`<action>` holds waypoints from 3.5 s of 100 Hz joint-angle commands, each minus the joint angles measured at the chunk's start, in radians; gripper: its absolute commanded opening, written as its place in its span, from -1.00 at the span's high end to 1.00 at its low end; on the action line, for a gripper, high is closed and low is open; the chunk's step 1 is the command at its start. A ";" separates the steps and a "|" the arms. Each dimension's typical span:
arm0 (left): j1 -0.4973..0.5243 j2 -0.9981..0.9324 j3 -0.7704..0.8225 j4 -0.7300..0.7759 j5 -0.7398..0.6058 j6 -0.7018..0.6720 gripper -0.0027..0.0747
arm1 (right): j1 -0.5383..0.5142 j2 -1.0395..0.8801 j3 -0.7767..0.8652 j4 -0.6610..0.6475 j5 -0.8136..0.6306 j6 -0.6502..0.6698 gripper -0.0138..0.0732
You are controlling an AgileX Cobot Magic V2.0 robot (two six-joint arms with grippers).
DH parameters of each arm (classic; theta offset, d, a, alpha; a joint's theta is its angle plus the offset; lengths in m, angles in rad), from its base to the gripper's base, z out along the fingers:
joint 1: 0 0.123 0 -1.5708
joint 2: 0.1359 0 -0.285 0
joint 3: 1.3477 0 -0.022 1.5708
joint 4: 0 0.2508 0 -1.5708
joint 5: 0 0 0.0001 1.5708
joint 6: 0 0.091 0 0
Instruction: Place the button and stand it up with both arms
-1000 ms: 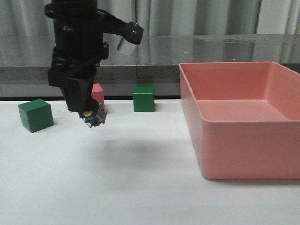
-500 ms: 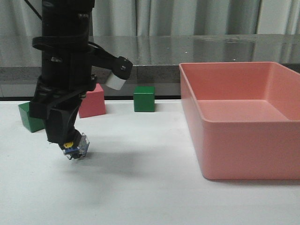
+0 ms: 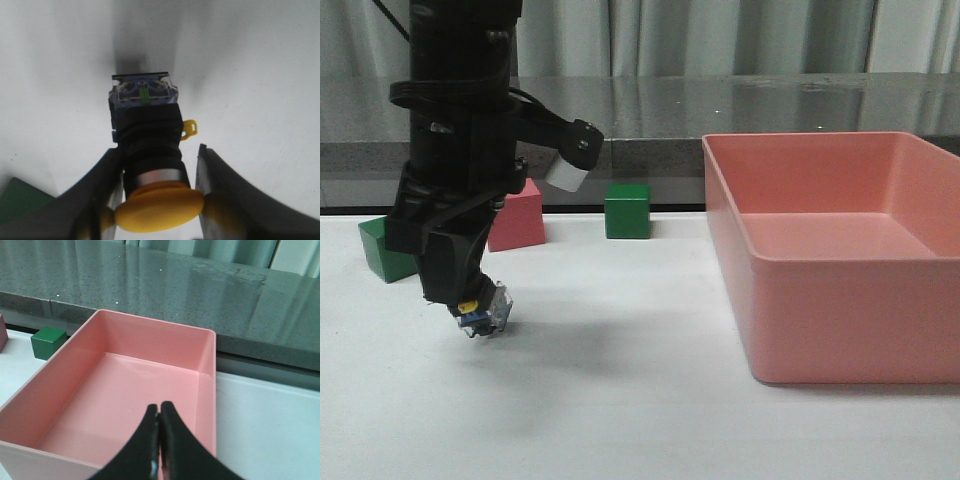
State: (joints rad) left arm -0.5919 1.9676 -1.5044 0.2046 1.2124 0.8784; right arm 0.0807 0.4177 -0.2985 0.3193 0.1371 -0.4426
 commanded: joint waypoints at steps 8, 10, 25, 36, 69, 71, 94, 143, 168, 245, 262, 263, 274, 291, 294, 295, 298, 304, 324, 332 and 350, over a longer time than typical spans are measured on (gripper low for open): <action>-0.002 -0.054 -0.020 0.019 0.055 -0.002 0.97 | -0.006 0.000 -0.025 0.008 -0.081 0.001 0.93; -0.002 -0.054 -0.020 0.019 0.055 -0.002 0.97 | -0.006 0.000 -0.025 0.008 -0.081 0.001 0.93; -0.002 -0.040 -0.020 0.024 0.055 -0.002 0.97 | -0.006 0.000 -0.025 0.008 -0.081 0.001 0.93; -0.002 -0.029 -0.020 0.025 0.055 -0.002 0.97 | -0.006 0.000 -0.025 0.008 -0.081 0.001 0.93; -0.002 -0.026 -0.022 0.025 0.055 -0.002 0.98 | -0.006 0.000 -0.025 0.008 -0.081 0.001 0.93; -0.002 -0.026 -0.022 0.025 0.055 -0.002 0.98 | -0.006 0.000 -0.025 0.008 -0.081 0.001 0.93; -0.002 -0.026 -0.024 0.014 0.055 -0.002 0.80 | -0.006 0.000 -0.025 0.008 -0.081 0.001 0.93; -0.002 -0.026 -0.048 0.029 0.055 -0.002 -0.32 | -0.006 0.000 -0.025 0.008 -0.081 0.001 0.93; 0.000 -0.038 -0.067 0.033 0.055 -0.002 -0.32 | -0.006 0.000 -0.025 0.008 -0.081 0.001 0.93; 0.092 -0.365 -0.063 0.088 0.051 -0.184 0.11 | -0.006 0.000 -0.025 0.008 -0.081 0.001 0.93; 0.160 -0.466 -0.063 -0.009 -0.032 -0.276 0.98 | -0.006 0.000 -0.025 0.008 -0.081 0.001 0.93; 0.164 -0.471 -0.063 -0.026 -0.037 -0.276 0.97 | -0.006 0.000 -0.025 0.008 -0.081 0.001 0.93; 0.236 -0.546 -0.061 -0.161 -0.143 -0.276 0.98 | -0.006 0.000 -0.025 0.008 -0.081 0.001 0.93; 0.318 -0.690 0.041 -0.298 -0.373 -0.274 0.98 | -0.006 0.000 -0.025 0.008 -0.081 0.001 0.93; 0.328 -0.729 0.075 -0.312 -0.417 -0.274 0.98 | -0.006 0.000 -0.025 0.008 -0.081 0.001 0.93; 0.328 -0.737 0.094 -0.314 -0.439 -0.274 0.98 | -0.006 0.000 -0.025 0.008 -0.081 0.001 0.93; 0.334 -0.769 0.134 -0.329 -0.486 -0.274 0.98 | -0.006 0.000 -0.025 0.008 -0.081 0.001 0.93; 0.345 -0.845 0.233 -0.355 -0.587 -0.274 0.98 | -0.006 0.000 -0.025 0.008 -0.081 0.001 0.93; 0.344 -1.082 0.557 -0.441 -0.859 -0.274 0.98 | -0.006 0.000 -0.025 0.008 -0.081 0.001 0.93; 0.344 -1.172 0.691 -0.506 -0.964 -0.274 0.98 | -0.006 0.000 -0.025 0.008 -0.081 0.001 0.93; 0.344 -1.341 0.937 -0.652 -1.183 -0.274 0.98 | -0.006 0.000 -0.025 0.008 -0.081 0.001 0.93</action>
State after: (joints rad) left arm -0.2490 0.6913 -0.6176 -0.3702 0.2075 0.6178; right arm 0.0807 0.4177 -0.2985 0.3193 0.1371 -0.4426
